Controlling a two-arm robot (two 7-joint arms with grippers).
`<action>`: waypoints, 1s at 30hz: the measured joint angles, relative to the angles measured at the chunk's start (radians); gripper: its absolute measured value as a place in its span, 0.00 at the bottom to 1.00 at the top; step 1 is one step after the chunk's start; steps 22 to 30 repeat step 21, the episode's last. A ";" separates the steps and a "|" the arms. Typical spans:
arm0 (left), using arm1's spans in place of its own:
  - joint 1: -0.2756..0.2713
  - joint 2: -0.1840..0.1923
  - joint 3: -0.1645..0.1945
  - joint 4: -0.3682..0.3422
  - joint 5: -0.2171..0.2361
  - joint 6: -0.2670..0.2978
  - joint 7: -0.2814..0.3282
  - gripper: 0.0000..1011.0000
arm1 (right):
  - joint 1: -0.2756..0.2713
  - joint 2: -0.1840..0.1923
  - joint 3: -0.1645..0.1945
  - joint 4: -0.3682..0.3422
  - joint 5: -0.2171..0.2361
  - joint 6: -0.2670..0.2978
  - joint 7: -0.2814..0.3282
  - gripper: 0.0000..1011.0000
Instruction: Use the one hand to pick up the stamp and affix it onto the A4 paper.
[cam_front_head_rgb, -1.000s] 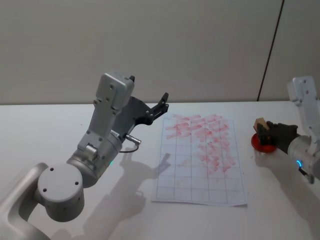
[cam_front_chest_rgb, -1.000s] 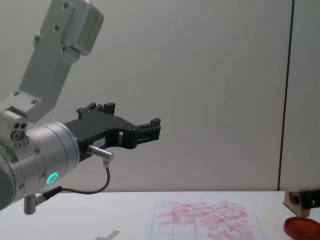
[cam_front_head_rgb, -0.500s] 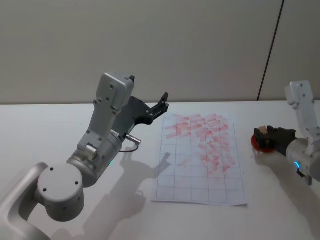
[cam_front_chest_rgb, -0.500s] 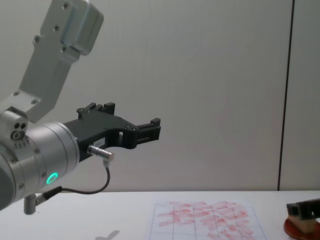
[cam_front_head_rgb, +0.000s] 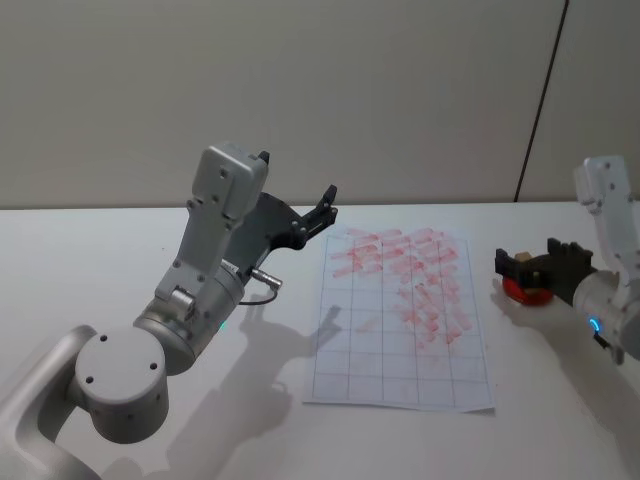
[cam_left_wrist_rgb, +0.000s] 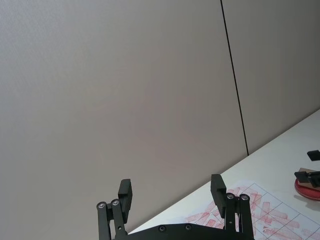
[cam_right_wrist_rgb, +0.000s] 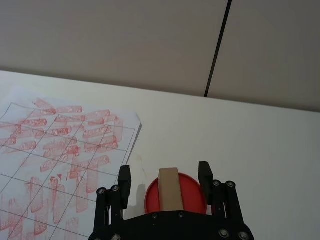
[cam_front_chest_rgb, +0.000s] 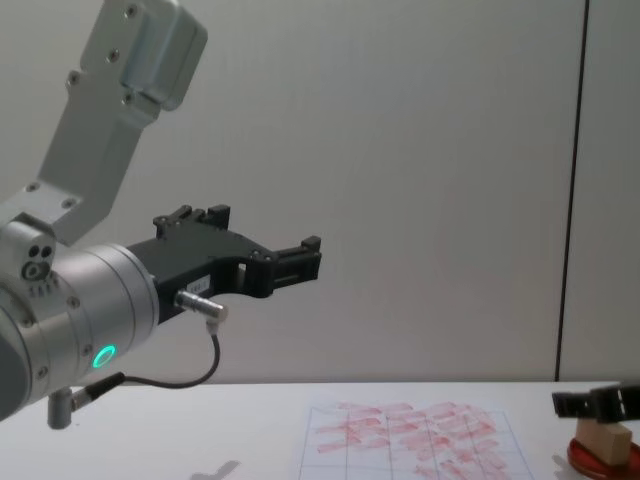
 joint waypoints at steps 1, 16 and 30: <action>0.000 0.000 0.000 0.000 0.000 0.000 0.000 0.99 | -0.003 0.001 0.001 -0.007 -0.002 -0.010 -0.001 0.82; 0.000 0.000 0.000 0.000 0.000 0.000 0.000 0.99 | -0.058 0.032 0.016 -0.097 -0.030 -0.153 -0.011 0.99; 0.000 0.000 0.000 0.000 0.000 0.000 0.000 0.99 | -0.087 0.053 0.028 -0.128 -0.041 -0.230 -0.008 0.99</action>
